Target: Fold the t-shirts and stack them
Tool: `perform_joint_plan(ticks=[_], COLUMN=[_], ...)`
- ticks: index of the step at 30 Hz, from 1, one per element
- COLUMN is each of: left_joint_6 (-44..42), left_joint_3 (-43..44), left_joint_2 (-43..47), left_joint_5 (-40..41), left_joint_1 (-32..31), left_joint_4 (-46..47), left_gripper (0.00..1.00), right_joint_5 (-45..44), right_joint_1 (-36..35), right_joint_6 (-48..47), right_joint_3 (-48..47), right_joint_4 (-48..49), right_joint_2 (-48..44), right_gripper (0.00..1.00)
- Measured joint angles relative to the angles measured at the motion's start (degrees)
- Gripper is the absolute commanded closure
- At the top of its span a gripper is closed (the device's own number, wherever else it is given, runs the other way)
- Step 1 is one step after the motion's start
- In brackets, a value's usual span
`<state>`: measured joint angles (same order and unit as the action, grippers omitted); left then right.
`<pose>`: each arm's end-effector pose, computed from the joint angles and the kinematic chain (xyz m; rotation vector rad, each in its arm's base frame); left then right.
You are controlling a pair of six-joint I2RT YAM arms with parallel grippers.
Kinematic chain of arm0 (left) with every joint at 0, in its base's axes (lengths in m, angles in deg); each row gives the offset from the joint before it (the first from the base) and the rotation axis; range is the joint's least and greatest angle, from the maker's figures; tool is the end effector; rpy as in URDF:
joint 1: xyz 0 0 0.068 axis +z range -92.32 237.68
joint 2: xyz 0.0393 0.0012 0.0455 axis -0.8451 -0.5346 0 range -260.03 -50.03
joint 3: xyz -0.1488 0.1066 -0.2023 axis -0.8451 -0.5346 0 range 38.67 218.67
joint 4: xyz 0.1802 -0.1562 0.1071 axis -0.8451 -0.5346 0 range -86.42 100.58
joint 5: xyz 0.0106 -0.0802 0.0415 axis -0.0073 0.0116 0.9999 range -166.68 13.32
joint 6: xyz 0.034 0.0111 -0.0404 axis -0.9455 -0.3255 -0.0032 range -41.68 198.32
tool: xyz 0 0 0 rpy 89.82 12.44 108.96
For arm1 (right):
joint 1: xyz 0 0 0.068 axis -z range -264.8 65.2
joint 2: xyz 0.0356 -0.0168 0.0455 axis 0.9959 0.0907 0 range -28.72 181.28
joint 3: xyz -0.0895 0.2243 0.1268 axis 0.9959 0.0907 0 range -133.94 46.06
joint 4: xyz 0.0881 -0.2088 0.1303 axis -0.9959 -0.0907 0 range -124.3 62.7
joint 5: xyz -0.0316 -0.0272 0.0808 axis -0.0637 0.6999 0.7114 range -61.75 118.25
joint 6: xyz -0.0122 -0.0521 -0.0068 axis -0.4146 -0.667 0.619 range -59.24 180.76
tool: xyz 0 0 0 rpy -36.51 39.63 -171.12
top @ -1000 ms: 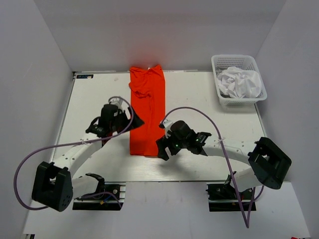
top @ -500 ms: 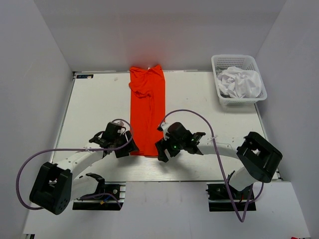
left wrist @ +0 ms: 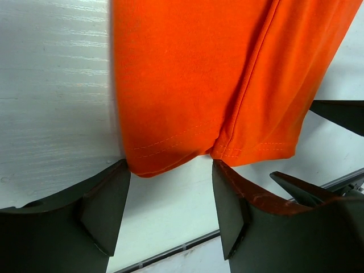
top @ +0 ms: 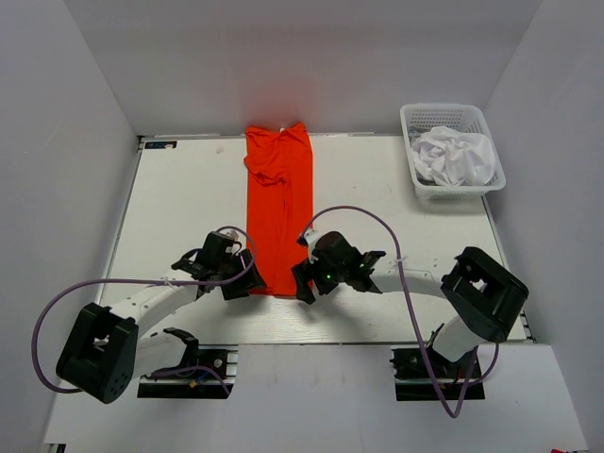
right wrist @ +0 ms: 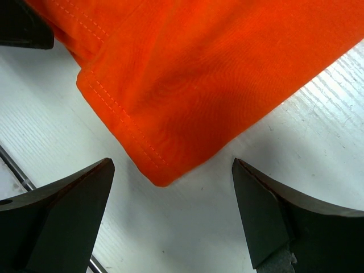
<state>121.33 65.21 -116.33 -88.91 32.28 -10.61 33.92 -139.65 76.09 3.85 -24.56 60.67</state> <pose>0.1715 -0.0899 0.1496 -0.3476 2.7470 -0.6487 0.1731 0.2520 0.1619 -0.8785 2.2944 0.6924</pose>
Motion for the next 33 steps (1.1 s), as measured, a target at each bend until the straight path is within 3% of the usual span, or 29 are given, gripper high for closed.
perform_joint_plan(ticks=[9,14,18,19,21,22,25,33], left_joint_6=[1.42,2.03,2.27,2.27,2.34,2.34,2.40,1.77], left_joint_3=[0.24,2.34,2.75,2.75,2.78,2.84,2.99,2.99], left_joint_2=[-0.46,-3.61,-5.05,-5.22,-5.73,-6.12,-6.51,-4.90], left_joint_5=[1.40,4.07,5.01,5.05,5.03,5.05,5.05,6.14], left_joint_1=[-0.26,-0.39,-0.37,-0.37,-0.39,-0.50,-0.68,-1.03], left_joint_4=[-0.20,-1.51,-1.33,-1.09,-0.68,-0.37,-0.02,-0.72], left_gripper=[0.34,0.52,0.63,0.67,0.74,0.83,1.00,1.00], right_joint_5=[-1.70,-2.10,-2.05,-2.10,-2.03,-2.23,-2.86,-7.26], right_joint_1=[-0.13,-0.35,-0.85,-1.11,-1.66,-2.01,-2.60,-3.30], right_joint_6=[1.11,1.18,1.40,1.51,1.79,2.12,2.29,2.91], right_joint_3=[0.00,-0.20,-1.51,-2.12,-3.43,-4.00,-4.66,-7.58], right_joint_4=[0.39,0.48,0.59,0.37,0.09,-0.31,-1.29,-7.43], right_joint_2=[0.26,0.70,2.62,3.34,4.87,5.51,5.81,5.81], right_gripper=[0.16,0.28,0.58,0.74,0.89,1.00,1.00,1.00])
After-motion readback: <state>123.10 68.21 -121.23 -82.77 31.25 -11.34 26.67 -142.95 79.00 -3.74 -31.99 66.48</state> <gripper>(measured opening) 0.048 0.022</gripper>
